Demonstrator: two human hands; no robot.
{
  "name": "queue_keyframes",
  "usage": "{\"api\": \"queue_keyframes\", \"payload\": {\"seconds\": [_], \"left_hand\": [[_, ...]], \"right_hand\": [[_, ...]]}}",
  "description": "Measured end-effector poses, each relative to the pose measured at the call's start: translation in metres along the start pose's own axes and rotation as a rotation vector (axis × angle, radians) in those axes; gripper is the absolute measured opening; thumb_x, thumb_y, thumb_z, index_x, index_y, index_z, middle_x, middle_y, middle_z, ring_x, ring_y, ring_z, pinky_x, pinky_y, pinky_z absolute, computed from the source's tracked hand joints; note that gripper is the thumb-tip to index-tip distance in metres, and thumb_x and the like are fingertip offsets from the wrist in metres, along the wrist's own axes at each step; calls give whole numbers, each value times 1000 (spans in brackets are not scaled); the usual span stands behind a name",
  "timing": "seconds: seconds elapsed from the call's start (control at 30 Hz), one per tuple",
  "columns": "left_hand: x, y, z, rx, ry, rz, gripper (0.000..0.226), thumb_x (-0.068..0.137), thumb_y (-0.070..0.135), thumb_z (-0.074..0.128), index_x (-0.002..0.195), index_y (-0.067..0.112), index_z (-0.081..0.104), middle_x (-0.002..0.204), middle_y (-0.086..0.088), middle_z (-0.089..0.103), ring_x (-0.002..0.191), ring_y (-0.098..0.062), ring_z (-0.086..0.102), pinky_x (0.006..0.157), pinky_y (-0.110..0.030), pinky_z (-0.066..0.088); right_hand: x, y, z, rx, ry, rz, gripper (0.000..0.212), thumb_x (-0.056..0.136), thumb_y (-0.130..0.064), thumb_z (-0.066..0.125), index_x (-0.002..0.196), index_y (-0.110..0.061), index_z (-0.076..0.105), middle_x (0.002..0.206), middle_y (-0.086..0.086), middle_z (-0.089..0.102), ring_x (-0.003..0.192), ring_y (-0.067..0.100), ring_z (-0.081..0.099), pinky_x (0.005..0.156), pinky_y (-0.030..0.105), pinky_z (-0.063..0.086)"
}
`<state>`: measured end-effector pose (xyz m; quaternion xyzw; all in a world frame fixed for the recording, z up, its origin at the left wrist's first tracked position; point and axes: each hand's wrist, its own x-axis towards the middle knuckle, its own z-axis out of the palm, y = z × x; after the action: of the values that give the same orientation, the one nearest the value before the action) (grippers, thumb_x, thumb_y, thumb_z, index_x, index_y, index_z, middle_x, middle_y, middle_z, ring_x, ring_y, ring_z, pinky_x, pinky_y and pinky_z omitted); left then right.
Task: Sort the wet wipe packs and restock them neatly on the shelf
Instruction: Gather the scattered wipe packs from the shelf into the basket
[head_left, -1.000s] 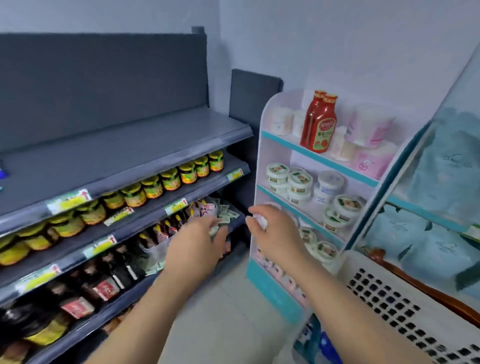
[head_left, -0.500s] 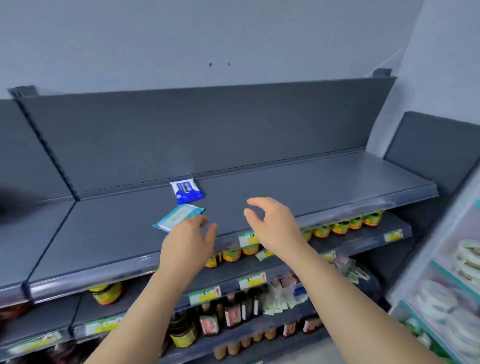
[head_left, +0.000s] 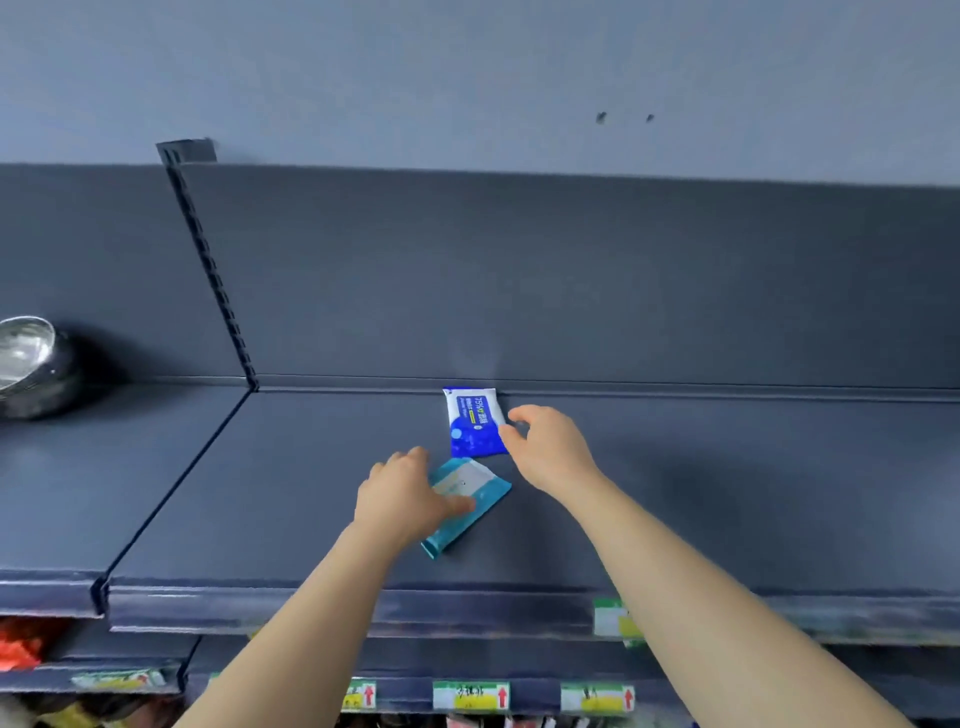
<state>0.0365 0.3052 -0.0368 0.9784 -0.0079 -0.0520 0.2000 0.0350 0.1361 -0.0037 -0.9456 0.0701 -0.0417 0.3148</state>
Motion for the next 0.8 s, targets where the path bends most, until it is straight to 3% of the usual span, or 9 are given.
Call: {"api": "queue_keyframes", "payload": {"seconds": [0.1,0.17,0.3,0.4,0.53,0.63,0.8], "left_hand": [[25,-2,1,10,-93,-51,77,61,61,77,124,23,51,119,5,57,105,-17,56,85,-32,49],[39,-6,-4,3,-133,-82,72,61,58,79,118,22,55,112,7,60,97,-16,59,82,-32,51],[59,-19,-15,-64,-151,-145,66,61,51,83,112,20,56,104,6,60,93,-17,59,82,-33,50],[69,-26,-17,-113,-108,-182,69,61,47,85,114,18,52,103,4,56,90,-17,56,71,-30,45],[85,-34,-23,-182,-59,-202,75,64,42,85,121,18,42,104,7,49,93,-17,52,71,-29,41],[96,-38,-26,-211,-50,-184,75,66,41,84,123,17,41,109,4,51,93,-18,51,72,-30,43],[114,-39,-29,-369,0,-52,58,78,29,76,123,14,43,120,3,53,92,-16,50,76,-31,43]], "right_hand": [[41,7,8,-12,-51,20,24,94,-26,48,85,-5,54,82,6,58,85,30,55,64,33,44],[64,10,15,-28,-88,36,25,93,-32,51,78,-12,46,74,-1,50,79,25,51,55,30,34],[96,10,34,-49,-141,72,36,82,-48,63,77,-18,45,84,-1,55,82,23,56,54,28,34],[111,6,46,-96,-145,60,46,71,-51,73,94,-16,51,101,3,60,94,24,60,63,29,39],[121,4,49,4,-231,118,39,70,-39,79,74,-18,47,77,-1,59,66,18,54,56,28,38],[122,4,51,93,-273,173,31,69,-33,80,79,-14,57,71,1,60,61,18,53,58,27,39],[102,0,40,207,-150,252,32,75,-21,72,62,-14,43,57,-3,47,49,14,42,48,24,30]]}}
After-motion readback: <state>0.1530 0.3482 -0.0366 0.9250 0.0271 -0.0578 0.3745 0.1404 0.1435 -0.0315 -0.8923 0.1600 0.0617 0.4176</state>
